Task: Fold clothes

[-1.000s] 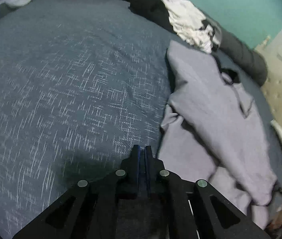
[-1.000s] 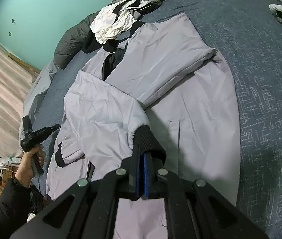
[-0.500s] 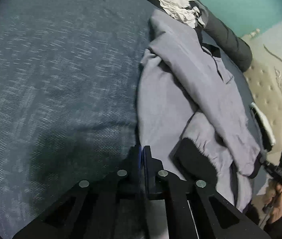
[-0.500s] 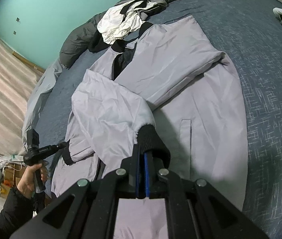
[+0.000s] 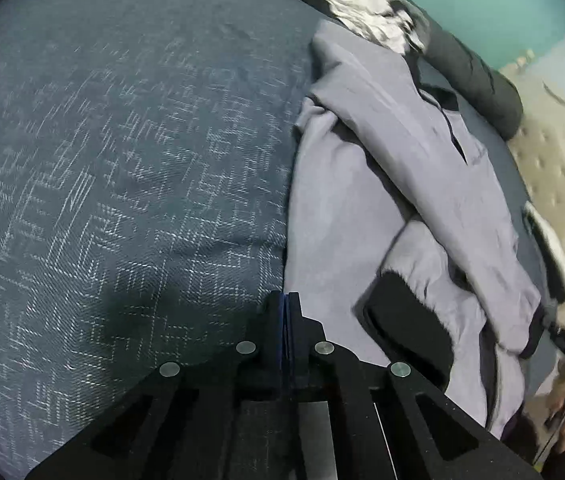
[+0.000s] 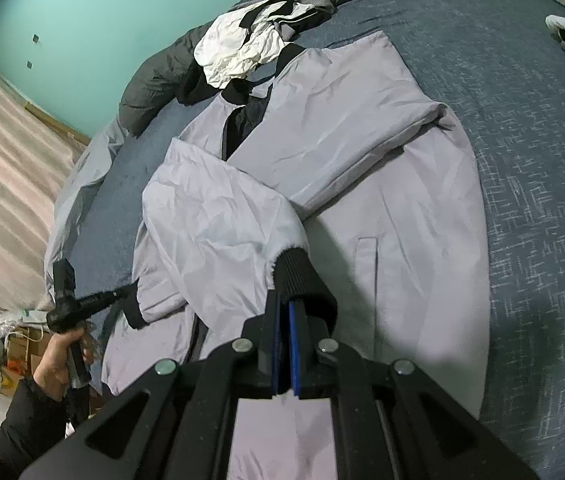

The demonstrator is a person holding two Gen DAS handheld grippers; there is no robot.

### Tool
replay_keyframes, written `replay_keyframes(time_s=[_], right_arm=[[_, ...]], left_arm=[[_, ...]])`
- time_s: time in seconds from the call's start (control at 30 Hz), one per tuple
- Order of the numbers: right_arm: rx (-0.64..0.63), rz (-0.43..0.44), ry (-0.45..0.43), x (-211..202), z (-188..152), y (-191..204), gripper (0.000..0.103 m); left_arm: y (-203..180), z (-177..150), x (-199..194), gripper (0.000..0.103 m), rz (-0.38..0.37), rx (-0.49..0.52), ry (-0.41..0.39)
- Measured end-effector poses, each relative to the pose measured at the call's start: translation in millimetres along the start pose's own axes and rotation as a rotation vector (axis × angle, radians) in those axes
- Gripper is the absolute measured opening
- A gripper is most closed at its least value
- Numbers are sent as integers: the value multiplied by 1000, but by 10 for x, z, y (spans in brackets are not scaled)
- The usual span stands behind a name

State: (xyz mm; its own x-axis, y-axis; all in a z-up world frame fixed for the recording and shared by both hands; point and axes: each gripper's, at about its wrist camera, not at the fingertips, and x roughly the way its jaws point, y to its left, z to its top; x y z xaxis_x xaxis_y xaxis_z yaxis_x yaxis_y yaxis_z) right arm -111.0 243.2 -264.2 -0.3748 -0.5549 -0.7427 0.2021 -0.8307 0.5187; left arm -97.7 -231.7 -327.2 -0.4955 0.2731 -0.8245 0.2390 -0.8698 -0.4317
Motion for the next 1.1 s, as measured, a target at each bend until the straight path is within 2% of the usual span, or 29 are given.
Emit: replay_keyframes(time_s=[0.1,0.2,0.27,0.3,0.37,0.4,0.43,0.5,0.77,1.1], right_arm=[[-3,-23,-8,-77,40,-31,5],[-31,-60,-45,-190,180,8,5],[-44,-74,-62,-216,347,68,5],[-50,-76,-72,-215,424,104,5],[-68,-78,-77,-152,597,204,7],[-81,-78,-72,-93,689,265,13],[-96,-76,-58,-5,777,331,22],[-136,-70,-24,219,974,519,33],[-310,49,83,1332,1816,1458,35],[-466,89,178,2687,2588,2437,36]], left_arm=[[-26,85,-124,1,-2,-16,-81],[-132,203,-116,4,4,16,-118],[-149,285,-102,18,-3,17,-138],[-154,327,-97,22,-8,16,-148],[-161,415,-71,25,-14,11,-166],[-161,463,-49,25,-14,7,-174],[-162,528,15,25,-14,3,-178],[-148,618,122,25,-9,-8,-187],[-50,675,253,25,-8,-32,-206],[26,813,356,25,18,-32,-212]])
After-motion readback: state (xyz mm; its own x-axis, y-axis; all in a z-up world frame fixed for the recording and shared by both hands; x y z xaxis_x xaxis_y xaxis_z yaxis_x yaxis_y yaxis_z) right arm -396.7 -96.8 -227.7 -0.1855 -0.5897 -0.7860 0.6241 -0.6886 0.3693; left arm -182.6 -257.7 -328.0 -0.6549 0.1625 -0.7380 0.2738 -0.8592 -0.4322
